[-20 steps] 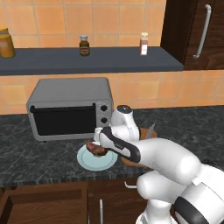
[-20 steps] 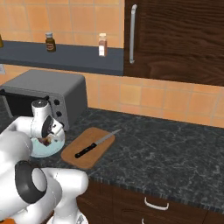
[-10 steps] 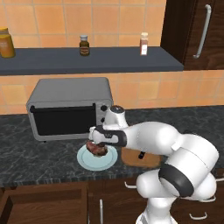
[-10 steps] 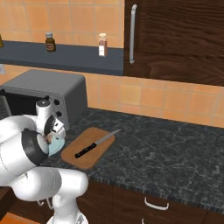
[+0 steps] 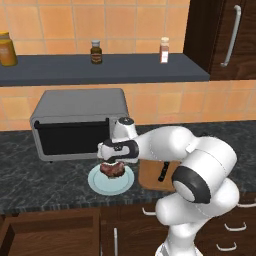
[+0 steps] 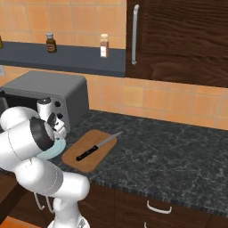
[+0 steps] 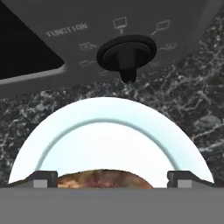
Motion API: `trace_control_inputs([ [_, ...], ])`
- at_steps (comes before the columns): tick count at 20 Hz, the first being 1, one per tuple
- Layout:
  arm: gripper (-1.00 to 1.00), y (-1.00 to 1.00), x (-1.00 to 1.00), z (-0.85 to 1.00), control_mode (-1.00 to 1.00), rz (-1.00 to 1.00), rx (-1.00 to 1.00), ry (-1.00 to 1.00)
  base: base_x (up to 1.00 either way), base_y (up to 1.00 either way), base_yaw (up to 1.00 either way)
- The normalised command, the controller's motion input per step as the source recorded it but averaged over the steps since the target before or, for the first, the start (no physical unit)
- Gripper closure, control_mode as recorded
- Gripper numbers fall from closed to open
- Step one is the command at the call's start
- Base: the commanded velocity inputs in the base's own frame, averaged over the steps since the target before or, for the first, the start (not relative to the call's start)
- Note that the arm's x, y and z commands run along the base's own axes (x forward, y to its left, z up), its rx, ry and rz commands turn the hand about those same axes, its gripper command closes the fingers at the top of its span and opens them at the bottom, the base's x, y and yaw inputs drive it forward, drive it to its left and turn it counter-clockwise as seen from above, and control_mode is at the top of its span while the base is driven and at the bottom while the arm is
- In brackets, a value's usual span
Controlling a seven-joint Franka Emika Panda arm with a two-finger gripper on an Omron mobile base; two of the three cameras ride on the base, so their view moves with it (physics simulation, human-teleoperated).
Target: Pick up the knife from the drawer and place it on the cutting board. Then place the meat from the plate to the cutting board.
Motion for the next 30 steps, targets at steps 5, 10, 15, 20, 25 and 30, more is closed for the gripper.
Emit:
trace_control_inputs([
  [5, -1.00, 0.00, -0.30, 0.01, -1.00, 0.02, 0.00, -0.08, 0.00, 0.00, 0.00],
  [10, -1.00, -0.12, -0.19, 0.01, -1.00, 0.02, 0.01, -0.06, 0.00, 0.00, 0.00],
  [15, -1.00, -0.15, -0.13, 0.00, -1.00, 0.01, 0.01, -0.03, 0.00, 0.00, 0.00],
  [20, -1.00, 0.01, -0.10, -0.10, -1.00, 0.01, -0.03, 0.00, 0.00, 0.00, 0.00],
  [25, -1.00, 0.00, 0.00, -0.01, -1.00, 0.00, 0.00, 0.00, 0.00, 0.00, 0.00],
  [30, 1.00, 0.00, -0.02, -0.02, -1.00, 0.00, -0.01, 0.01, 0.00, 0.00, 0.00],
])
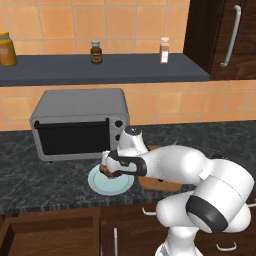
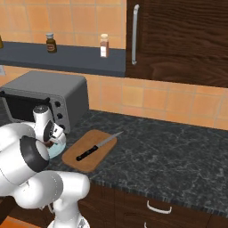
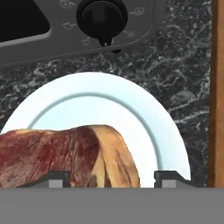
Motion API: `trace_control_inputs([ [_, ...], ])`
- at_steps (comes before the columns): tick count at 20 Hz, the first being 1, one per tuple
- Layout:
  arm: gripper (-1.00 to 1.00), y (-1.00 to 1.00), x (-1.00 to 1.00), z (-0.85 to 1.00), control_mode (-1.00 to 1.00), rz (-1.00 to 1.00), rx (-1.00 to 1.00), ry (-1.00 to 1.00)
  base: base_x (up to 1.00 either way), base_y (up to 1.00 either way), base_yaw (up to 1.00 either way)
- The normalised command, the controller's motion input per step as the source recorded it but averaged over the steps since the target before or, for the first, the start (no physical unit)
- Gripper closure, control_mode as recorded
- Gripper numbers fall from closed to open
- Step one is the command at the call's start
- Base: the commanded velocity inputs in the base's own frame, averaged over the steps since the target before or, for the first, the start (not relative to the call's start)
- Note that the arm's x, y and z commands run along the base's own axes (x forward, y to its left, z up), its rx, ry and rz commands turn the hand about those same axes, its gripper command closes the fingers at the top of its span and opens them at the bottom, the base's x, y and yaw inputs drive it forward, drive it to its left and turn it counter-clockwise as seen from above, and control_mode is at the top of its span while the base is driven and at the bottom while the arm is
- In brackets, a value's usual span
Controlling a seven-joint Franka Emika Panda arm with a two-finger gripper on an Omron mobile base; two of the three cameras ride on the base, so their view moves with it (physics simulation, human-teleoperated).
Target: Pick up the knife from the drawer and place it on the cutting board. Then place the meat from the plate to the cutting board.
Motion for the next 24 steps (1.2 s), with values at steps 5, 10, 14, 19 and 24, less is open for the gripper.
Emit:
trace_control_inputs([
  [5, 1.00, 0.00, 0.00, 0.00, -1.00, 0.00, 0.00, 0.00, 0.00, 0.00, 0.00],
  [10, 1.00, -0.28, -0.31, 0.46, -1.00, -0.05, 0.00, -0.07, 0.00, 0.00, 0.00],
  [14, 1.00, -0.97, -0.40, 0.41, -1.00, -0.17, 0.00, -0.02, 0.00, 0.00, 0.00],
  [19, 1.00, -1.00, -0.06, 0.08, -1.00, -0.23, 0.00, 0.00, 0.00, 0.00, 0.00],
  [24, 1.00, -0.66, 0.36, 0.02, -1.00, -0.17, 0.00, 0.01, 0.00, 0.00, 0.00],
])
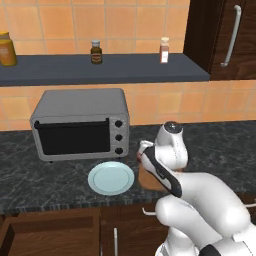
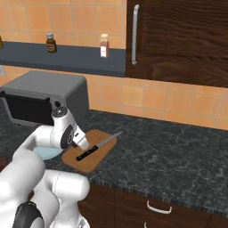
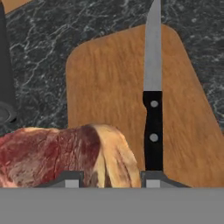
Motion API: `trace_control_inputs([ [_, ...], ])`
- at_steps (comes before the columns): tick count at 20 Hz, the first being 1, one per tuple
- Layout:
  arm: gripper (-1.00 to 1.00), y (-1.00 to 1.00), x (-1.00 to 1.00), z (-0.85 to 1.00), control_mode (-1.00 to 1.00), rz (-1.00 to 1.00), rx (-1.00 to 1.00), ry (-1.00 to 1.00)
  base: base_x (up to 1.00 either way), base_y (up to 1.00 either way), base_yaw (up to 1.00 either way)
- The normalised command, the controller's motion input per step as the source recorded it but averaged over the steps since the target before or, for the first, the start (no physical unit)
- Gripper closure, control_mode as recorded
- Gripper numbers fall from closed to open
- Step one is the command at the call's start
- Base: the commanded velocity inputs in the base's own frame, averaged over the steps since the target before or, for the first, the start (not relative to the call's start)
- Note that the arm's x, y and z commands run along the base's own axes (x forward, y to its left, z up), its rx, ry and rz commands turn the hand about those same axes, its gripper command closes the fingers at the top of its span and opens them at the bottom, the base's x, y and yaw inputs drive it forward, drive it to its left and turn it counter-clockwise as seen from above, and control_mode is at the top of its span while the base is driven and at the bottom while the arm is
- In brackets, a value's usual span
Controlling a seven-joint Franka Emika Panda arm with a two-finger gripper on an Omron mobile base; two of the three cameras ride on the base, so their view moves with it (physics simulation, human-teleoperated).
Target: Pick up the knife from the drawer and place it on the cutting board. Then place the meat from the plate to the cutting board.
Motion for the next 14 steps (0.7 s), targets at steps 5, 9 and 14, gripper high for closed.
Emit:
trace_control_inputs([
  [5, 1.00, -0.16, 0.29, -0.15, -1.00, -0.01, 0.00, 0.00, 0.00, 0.00, 0.00],
  [9, 1.00, -0.03, 0.24, -0.45, -1.00, 0.00, -0.04, 0.01, 0.00, 0.00, 0.00],
  [14, -1.00, -0.03, 0.07, -0.04, -1.00, 0.00, 0.00, -0.01, 0.00, 0.00, 0.00],
])
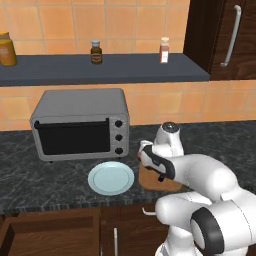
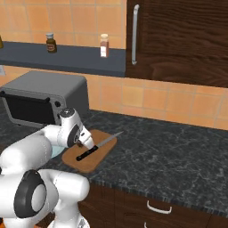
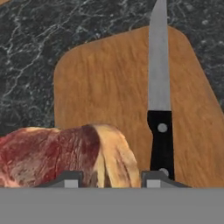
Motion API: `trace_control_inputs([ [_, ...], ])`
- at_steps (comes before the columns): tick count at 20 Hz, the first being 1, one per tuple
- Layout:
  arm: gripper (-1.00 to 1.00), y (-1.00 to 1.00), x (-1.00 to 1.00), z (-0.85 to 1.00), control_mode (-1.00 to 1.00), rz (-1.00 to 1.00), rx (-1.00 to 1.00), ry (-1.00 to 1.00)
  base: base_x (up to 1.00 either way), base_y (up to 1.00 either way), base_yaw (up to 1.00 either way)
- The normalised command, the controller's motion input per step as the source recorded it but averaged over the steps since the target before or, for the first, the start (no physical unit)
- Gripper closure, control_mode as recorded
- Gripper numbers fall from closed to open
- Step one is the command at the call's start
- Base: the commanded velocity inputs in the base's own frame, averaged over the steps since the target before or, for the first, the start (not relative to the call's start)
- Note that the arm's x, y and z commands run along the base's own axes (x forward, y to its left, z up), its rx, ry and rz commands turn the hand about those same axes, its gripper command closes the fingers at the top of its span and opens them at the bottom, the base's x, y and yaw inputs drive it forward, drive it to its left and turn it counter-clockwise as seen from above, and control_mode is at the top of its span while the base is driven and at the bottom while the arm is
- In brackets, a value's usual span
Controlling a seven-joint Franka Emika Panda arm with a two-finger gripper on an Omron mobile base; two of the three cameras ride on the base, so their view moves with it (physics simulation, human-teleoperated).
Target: Pick up the knife from the drawer and place it on the cutting board. Then place the meat from the plate to the cutting board.
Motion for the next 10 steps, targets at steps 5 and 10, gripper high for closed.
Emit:
trace_control_inputs([
  [5, -1.00, -0.25, -0.20, 0.15, -1.00, 0.00, 0.02, -0.02, 0.00, 0.00, 0.00],
  [10, -1.00, -0.31, -0.74, 0.70, -1.00, 0.00, 0.04, -0.24, 0.00, 0.00, 0.00],
])
